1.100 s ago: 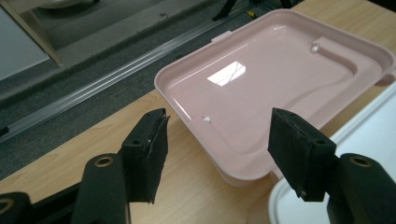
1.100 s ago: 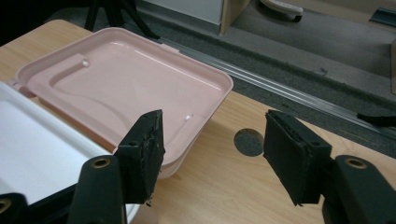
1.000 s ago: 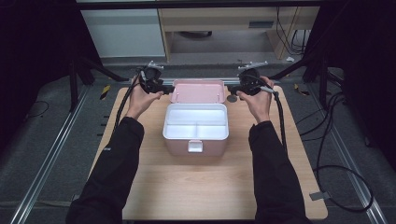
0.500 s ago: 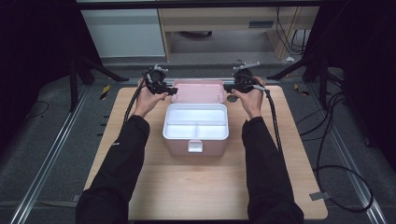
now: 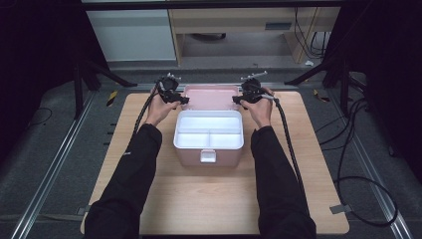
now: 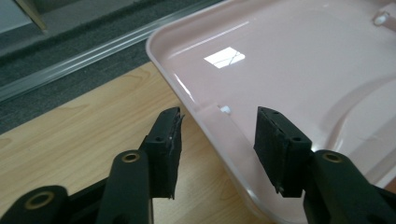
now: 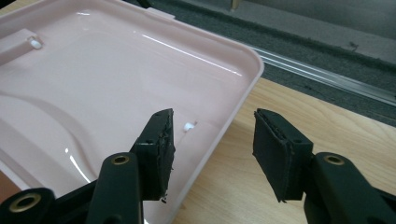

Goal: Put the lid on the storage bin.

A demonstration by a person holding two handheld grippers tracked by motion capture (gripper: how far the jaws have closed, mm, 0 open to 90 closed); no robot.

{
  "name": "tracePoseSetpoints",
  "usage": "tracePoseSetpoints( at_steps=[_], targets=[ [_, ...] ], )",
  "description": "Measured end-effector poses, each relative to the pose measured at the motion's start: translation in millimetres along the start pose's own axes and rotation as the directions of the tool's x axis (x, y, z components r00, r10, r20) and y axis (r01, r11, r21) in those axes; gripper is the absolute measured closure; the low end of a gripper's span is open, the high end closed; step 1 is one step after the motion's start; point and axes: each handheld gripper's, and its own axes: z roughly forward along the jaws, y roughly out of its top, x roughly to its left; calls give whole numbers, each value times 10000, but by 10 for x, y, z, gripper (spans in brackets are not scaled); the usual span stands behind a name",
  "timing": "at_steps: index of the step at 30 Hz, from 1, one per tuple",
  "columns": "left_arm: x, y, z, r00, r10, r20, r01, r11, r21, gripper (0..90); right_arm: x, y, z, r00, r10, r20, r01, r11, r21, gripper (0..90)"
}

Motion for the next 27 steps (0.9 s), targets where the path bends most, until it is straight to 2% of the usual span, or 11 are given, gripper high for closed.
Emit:
tracePoseSetpoints(
  at_steps=[4, 9, 10, 13, 15, 20, 24, 27],
  targets=[
    [-44, -19, 73, 9999, 152, -2, -152, 9993, 339, 485, 15, -25, 44, 9999, 143, -39, -143, 9998, 160, 467],
    [-55, -22, 94, 10000, -79, 35, 78, 9991, 415, 479, 26, -77, 114, 9997, 157, -162, -149, 9988, 469, 444],
    [-53, -23, 91, 10000, -49, 35, 47, 9990, 453, 486, 24, -89, 122, 9993, 303, -211, -292, 9984, 485, 454],
    [-46, -30, 87, 9994, -304, 146, 297, 9986, 435, 497, 31, -86, 119, 9982, 389, -448, -367, 9981, 492, 529],
    [-45, -35, 79, 9989, -432, 168, 425, 9982, 434, 508, 54, -76, 109, 9991, 310, -299, -294, 9981, 535, 535],
    [-60, -26, 50, 9985, -531, 125, 525, 9977, 421, 525, 61, -67, 82, 9990, 333, -289, -316, 9978, 580, 547],
    [-53, -5, -11, 9980, -618, 114, 614, 9975, 353, 549, 86, -33, 36, 9996, 253, -96, -248, 9987, 456, 570],
    [-73, 8, -54, 9991, -422, 28, 421, 9987, 294, 556, 98, -19, 1, 9997, 224, -27, -223, 9993, 315, 579]
  ],
)
